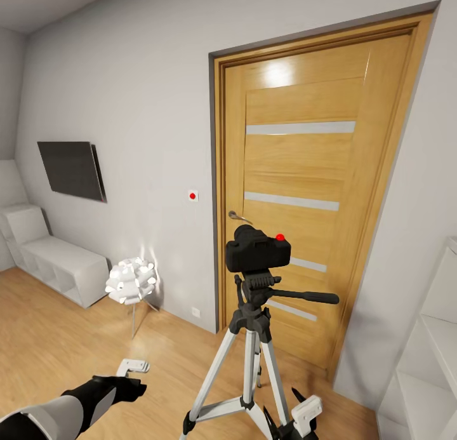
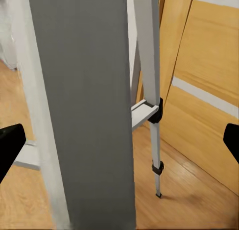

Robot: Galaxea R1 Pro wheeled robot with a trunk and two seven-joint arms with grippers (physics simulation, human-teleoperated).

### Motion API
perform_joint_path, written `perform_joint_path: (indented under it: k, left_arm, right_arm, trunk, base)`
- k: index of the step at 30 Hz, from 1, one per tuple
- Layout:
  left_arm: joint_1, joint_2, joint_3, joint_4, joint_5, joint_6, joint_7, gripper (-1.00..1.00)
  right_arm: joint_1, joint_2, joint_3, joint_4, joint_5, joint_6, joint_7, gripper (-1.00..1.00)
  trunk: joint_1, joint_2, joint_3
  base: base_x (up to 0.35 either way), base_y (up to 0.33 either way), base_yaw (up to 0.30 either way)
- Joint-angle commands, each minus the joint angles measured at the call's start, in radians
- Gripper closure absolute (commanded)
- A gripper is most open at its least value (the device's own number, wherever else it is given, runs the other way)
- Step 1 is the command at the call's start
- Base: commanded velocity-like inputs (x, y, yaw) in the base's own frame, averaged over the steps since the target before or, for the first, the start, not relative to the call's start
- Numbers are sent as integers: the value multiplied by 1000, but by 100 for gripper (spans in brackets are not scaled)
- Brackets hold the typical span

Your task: Attach the digital camera to the camera tripod in the bedroom.

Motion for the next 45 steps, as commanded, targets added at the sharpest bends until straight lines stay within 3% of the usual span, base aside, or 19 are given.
perform_joint_path:
  k: [1,10,26,30,36,45]
  left_arm:
    - [1,1,-8,-2,11,6,-2,-100]
    - [10,1,-8,-2,11,6,-2,-100]
    - [11,1,-8,-2,11,6,-2,-100]
    - [12,1,-8,-2,11,6,-2,-100]
    - [12,1,-8,-2,11,6,-2,-100]
    - [23,1,-8,-2,11,6,-2,-100]
  right_arm:
    - [0,0,-2,5,3,-5,2,-100]
    - [0,-1,-3,68,3,-68,2,-100]
    - [1,-10,-3,109,3,-107,3,-100]
    - [1,-12,-3,159,3,-168,3,-100]
    - [1,-13,-3,200,3,-191,4,-100]
    - [1,-35,-3,288,3,-251,3,-100]
  trunk:
    - [0,-1,0]
    - [0,-1,0]
    - [0,-1,0]
    - [0,-1,0]
    - [0,-1,0]
    - [0,-1,0]
  base:
    - [0,0,0]
    - [0,0,0]
    - [0,0,0]
    - [0,0,0]
    - [0,0,0]
    - [0,0,0]
